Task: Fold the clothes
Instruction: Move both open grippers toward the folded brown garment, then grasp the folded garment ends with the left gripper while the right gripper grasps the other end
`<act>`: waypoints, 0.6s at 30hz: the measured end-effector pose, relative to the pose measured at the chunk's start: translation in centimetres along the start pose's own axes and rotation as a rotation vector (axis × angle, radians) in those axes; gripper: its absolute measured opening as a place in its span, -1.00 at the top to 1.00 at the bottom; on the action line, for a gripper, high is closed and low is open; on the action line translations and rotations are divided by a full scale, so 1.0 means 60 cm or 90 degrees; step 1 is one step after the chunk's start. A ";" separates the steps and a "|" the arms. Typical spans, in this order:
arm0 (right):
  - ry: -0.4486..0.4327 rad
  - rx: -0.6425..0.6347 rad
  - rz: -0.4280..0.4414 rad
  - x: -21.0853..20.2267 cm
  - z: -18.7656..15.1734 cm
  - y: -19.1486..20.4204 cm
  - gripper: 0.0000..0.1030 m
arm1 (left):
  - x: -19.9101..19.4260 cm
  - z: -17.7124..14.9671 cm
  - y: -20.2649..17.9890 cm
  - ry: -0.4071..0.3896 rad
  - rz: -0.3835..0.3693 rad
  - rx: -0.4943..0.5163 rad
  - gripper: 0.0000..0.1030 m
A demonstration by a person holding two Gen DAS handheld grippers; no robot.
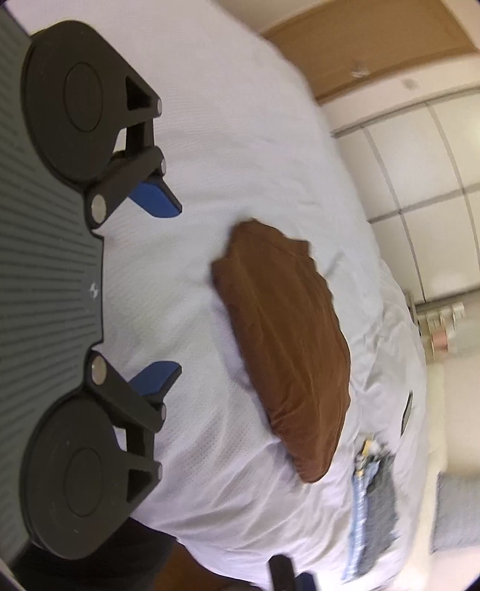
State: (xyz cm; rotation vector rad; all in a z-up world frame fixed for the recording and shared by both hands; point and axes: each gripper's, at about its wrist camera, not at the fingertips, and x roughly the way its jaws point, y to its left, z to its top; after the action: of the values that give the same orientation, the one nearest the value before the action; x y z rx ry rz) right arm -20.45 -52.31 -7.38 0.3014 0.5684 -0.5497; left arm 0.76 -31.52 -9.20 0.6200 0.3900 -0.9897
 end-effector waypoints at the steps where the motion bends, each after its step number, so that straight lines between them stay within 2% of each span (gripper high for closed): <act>1: 0.001 0.002 0.004 0.004 0.001 0.001 -0.93 | 0.002 0.005 -0.008 -0.011 0.002 0.030 -0.64; 4: 0.000 0.008 0.008 0.019 0.004 0.004 -0.93 | 0.009 0.026 -0.041 -0.049 0.002 0.134 -0.64; 8: -0.025 0.036 -0.008 0.028 0.005 -0.009 -0.93 | 0.030 0.059 -0.111 -0.117 -0.024 0.315 -0.59; 11: -0.036 0.053 -0.015 0.032 0.004 -0.026 -0.93 | 0.061 0.082 -0.161 -0.132 -0.049 0.422 -0.14; 12: -0.038 0.058 -0.017 0.034 0.003 -0.032 -0.92 | 0.073 0.088 -0.175 -0.135 -0.055 0.450 -0.07; 18: -0.051 0.086 -0.027 0.042 0.000 -0.068 -0.92 | 0.148 0.105 -0.235 -0.149 -0.057 0.581 -0.21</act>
State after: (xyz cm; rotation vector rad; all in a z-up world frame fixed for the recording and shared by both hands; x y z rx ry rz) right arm -21.00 -56.65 -9.36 0.3946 0.4625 -0.6405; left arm -6.78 -47.04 -13.74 1.2921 -0.2803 -1.3027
